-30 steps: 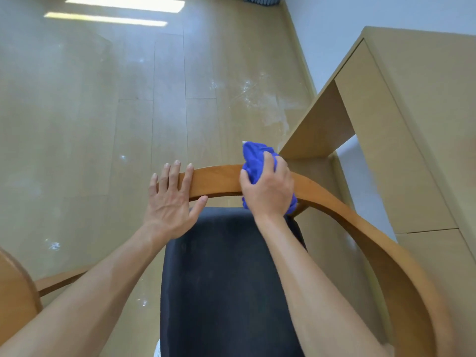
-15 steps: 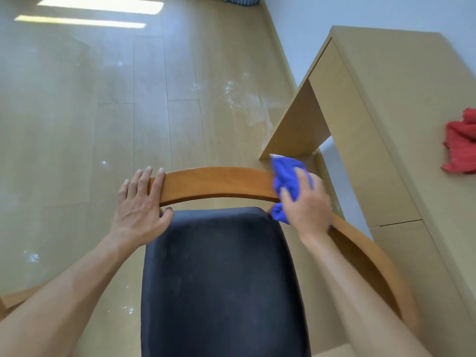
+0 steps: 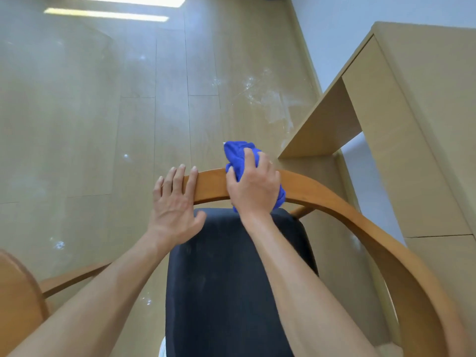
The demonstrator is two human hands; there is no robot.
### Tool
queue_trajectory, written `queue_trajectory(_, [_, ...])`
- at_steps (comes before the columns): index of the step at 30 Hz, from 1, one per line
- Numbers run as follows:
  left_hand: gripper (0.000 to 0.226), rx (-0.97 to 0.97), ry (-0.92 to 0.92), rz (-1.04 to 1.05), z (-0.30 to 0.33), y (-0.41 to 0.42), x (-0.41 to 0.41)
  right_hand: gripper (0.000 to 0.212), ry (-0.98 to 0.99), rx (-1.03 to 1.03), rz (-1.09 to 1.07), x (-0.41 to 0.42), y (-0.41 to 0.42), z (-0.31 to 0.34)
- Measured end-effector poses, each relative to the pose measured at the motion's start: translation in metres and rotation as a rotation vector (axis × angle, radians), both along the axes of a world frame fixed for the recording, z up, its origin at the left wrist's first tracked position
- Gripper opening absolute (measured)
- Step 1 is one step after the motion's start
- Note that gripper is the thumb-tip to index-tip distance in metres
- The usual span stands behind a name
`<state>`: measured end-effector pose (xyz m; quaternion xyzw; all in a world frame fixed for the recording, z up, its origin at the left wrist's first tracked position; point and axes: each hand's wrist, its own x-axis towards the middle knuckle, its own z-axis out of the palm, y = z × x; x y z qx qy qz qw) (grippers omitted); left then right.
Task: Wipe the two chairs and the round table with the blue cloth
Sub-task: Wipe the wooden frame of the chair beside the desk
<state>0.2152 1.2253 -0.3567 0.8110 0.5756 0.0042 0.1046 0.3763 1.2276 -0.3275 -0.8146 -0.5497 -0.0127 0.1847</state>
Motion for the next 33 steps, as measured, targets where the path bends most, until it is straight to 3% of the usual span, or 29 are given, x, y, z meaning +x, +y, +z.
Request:
queue_trajectory(3, [0.085,-0.002,-0.027,0.005,-0.001,0.000,-0.001,0.047,-0.028,-0.023,0.136,-0.039,0.002,-0.003])
queue_trajectory(8, [0.086,0.023,-0.056,0.000,-0.005,0.001,-0.002,0.050,-0.037,-0.039,0.242,-0.009,-0.004,-0.003])
queue_trajectory(13, [0.088,0.032,-0.003,-0.008,-0.009,0.002,-0.002,0.050,-0.042,-0.036,0.071,0.065,-0.029,-0.002])
queue_trajectory(19, [0.087,0.037,0.022,0.006,-0.006,-0.001,0.001,0.051,-0.007,-0.174,-0.252,0.180,-0.090,0.004])
queue_trajectory(24, [0.091,0.009,0.074,0.072,0.012,-0.006,0.019,0.049,-0.014,-0.197,-0.317,0.194,-0.104,0.004])
queue_trajectory(29, [0.096,0.067,0.043,-0.238,0.027,-0.013,0.125,0.056,-0.030,-0.194,-0.295,0.195,-0.105,0.002])
queue_trajectory(33, [0.094,-0.022,0.045,-0.437,0.026,-0.047,0.234,0.065,-0.026,-0.218,-0.220,0.199,-0.108,0.004])
